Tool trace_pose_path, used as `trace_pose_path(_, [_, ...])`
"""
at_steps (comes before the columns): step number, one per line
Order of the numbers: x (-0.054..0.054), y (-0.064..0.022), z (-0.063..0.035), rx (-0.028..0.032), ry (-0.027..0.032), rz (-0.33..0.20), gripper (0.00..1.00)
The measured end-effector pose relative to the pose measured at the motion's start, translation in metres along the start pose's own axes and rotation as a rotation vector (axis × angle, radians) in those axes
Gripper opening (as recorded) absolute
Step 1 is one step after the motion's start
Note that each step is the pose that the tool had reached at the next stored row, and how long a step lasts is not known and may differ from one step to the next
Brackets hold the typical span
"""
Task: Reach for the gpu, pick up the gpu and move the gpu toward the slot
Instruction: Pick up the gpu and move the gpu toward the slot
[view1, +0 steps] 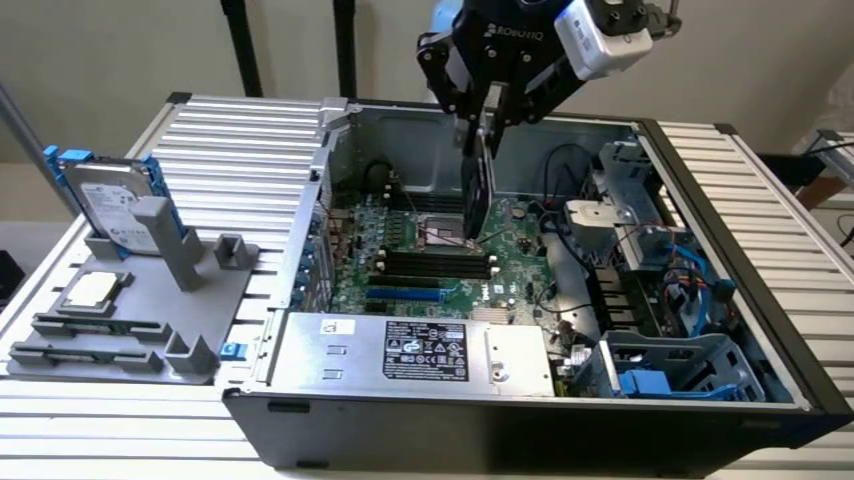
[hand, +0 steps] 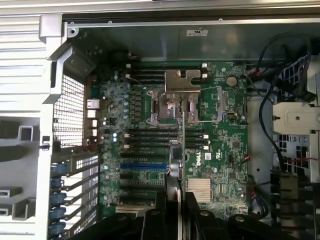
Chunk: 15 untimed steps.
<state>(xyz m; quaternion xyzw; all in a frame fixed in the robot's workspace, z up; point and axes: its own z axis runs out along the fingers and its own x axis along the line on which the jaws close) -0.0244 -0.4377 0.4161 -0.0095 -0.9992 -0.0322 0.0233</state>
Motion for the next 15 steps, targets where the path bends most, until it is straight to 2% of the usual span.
trace_pose_path(3, [-0.0031,0.0039,0.0022,-0.0001,-0.0101,-0.001,0.26])
trace_pose_path(7, [-0.0043,0.0049,0.0052,-0.0001,-0.0268,-0.003,0.26])
trace_pose_path(15, [-0.0043,0.0049,0.0052,0.0000,-0.0271,-0.003,0.26])
